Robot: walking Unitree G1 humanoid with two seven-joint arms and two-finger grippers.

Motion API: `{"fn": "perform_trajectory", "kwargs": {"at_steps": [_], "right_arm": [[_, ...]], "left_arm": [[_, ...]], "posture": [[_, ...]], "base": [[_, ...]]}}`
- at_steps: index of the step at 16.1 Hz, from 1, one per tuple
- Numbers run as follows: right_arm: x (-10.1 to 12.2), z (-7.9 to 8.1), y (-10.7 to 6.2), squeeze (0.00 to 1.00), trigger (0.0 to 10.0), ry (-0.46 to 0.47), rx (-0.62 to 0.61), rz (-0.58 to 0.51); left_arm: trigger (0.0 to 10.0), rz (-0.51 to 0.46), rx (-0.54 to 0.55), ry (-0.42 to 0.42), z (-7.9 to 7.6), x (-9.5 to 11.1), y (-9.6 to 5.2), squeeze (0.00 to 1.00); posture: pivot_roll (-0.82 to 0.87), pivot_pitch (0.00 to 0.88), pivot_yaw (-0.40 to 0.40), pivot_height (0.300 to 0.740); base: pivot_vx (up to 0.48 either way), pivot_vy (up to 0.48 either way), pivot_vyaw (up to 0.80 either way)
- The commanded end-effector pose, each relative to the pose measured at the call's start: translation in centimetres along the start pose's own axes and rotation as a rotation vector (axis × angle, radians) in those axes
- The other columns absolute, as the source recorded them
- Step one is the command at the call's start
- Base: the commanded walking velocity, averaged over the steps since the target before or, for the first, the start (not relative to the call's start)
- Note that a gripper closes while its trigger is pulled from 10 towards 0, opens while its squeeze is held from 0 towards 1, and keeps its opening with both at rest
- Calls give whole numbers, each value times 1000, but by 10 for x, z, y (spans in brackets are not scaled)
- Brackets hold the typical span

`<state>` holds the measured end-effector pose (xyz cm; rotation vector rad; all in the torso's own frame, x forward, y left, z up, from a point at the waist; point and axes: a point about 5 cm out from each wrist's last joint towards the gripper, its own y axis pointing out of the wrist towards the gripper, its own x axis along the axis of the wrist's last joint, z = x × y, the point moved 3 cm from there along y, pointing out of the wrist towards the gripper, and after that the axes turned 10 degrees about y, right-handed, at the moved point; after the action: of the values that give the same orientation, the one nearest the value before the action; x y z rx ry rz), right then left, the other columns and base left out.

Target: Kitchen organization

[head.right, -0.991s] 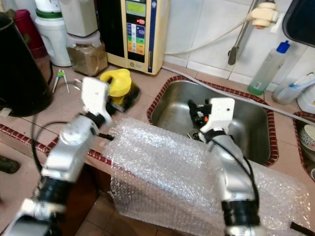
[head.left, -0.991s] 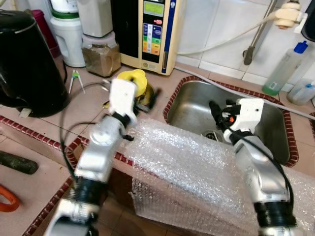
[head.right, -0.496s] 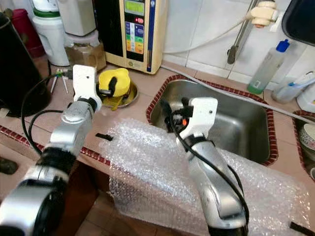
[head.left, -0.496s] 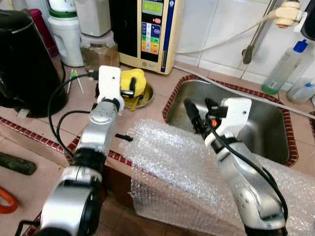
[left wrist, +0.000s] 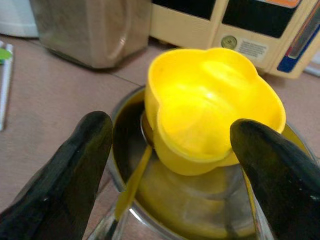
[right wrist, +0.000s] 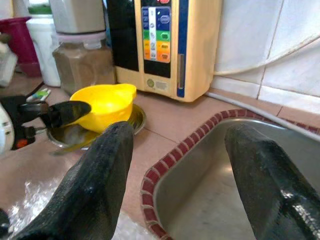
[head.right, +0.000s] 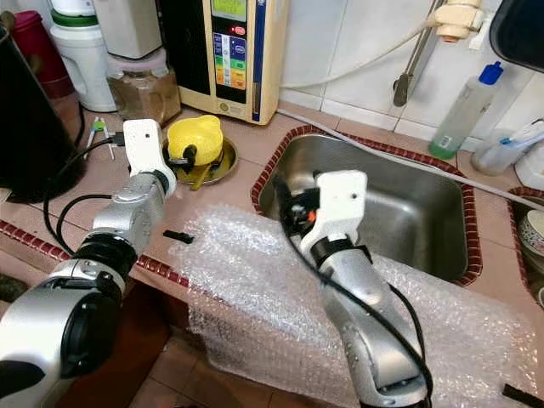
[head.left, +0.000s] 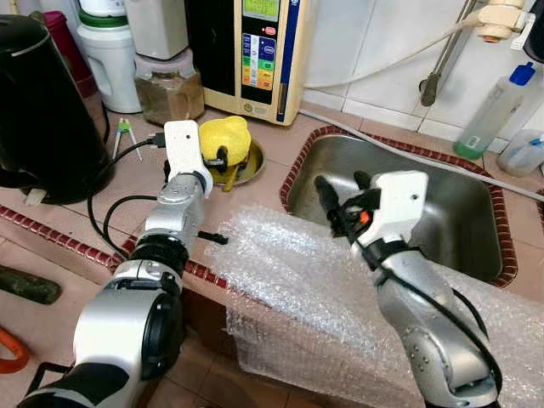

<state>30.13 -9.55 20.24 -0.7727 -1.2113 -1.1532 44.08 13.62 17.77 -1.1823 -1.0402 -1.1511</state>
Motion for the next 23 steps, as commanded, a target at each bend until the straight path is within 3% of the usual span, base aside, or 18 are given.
{"fn": "perform_trajectory", "kwargs": {"at_steps": [1, 3, 4, 5, 6, 12, 16, 23], "right_arm": [[4, 3, -4, 0, 10000, 6, 11, -4], [3, 4, -5, 0, 10000, 51, 33, 15], [3, 3, -6, 0, 10000, 54, 35, 15], [3, 2, -7, 0, 10000, 58, 35, 15], [3, 2, -7, 0, 10000, 69, 40, 17], [1, 7, -8, 0, 10000, 111, 74, 30], [-1, 22, -13, 0, 10000, 177, 187, 56], [-4, 25, -11, 0, 10000, 181, 219, 72]], "left_arm": [[10000, -8, -16, -15, -6, 6, 1, 0], [9882, -3, -57, -46, -11, 7, 2, 0], [3882, 2, -66, -60, -12, 7, 2, 0], [1529, 6, -65, -64, -12, 8, 2, 0], [0, 4, -67, -78, -12, 8, 2, 0], [0, 74, -42, -143, -2, -2, 3, 0], [0, 100, -21, -189, 5, -9, 2, 0], [0, 119, -28, -191, 13, -18, 1, 0]], "posture": [[-90, 97, -22, 740], [-91, 98, -21, 740], [-93, 99, -19, 740], [-93, 99, -19, 740], [-92, 100, -19, 740], [-83, 103, -19, 740], [-79, 103, -24, 740], [-57, 98, -35, 740]], "base": [[0, 0, 0], [0, 0, 0], [0, 0, 0], [0, 0, 0], [0, 0, 0], [0, 0, 0], [0, 0, 0], [0, 0, 0]]}}
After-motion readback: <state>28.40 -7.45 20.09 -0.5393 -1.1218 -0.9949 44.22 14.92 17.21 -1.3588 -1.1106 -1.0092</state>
